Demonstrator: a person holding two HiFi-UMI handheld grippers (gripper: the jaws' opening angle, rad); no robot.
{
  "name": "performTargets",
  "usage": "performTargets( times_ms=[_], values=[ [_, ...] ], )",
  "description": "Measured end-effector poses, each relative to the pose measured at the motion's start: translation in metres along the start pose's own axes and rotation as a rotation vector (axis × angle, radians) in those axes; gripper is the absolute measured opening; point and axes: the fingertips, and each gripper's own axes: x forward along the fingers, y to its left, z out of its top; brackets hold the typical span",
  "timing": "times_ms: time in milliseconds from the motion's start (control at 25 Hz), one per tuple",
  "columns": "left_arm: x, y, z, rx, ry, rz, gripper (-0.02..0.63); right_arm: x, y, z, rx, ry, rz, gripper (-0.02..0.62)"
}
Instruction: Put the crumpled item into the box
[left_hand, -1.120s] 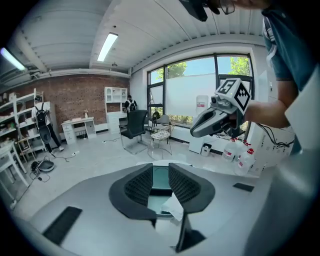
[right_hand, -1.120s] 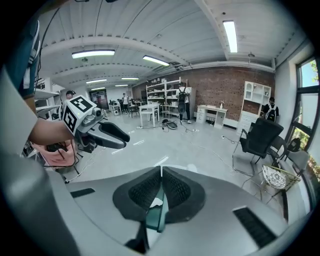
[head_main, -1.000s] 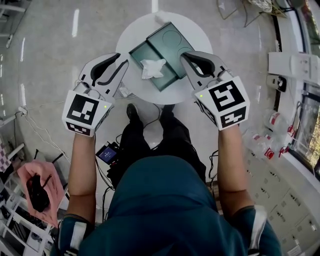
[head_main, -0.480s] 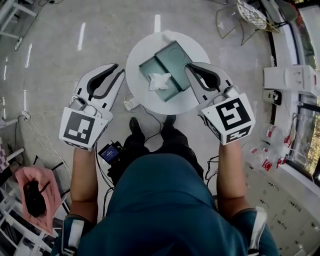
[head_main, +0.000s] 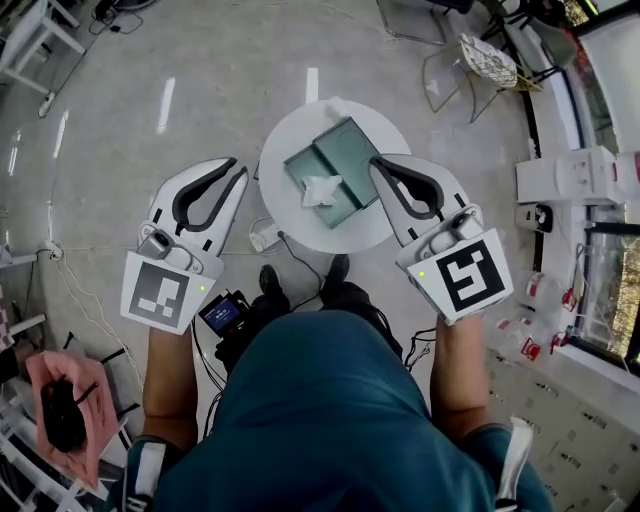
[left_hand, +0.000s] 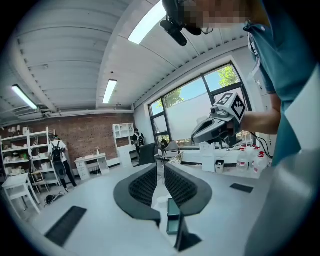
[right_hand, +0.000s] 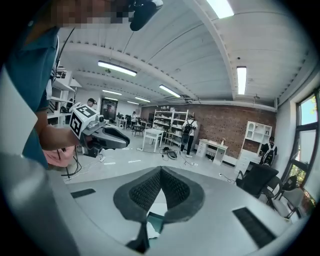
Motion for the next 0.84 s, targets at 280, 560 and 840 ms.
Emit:
performTargets(
  times_ms=[280, 560, 840],
  values=[
    [-0.029, -0.022, 0.023, 0.028, -0.015, -0.022, 0.060, -0.032, 0.015, 0.025, -0.026, -0.013, -0.019, 0.037],
    [-0.048, -0.039, 0.034, 0.030, -0.036, -0.046, 0.060, -0.051, 0.029, 0.032, -0.040, 0.001, -0.028, 0.037],
    [-0.071, -0.064, 0.034, 0.148, -0.026, -0.119, 0.060, -0.065, 0.051, 0.032, -0.043, 0.021, -0.024, 0.037]
  ],
)
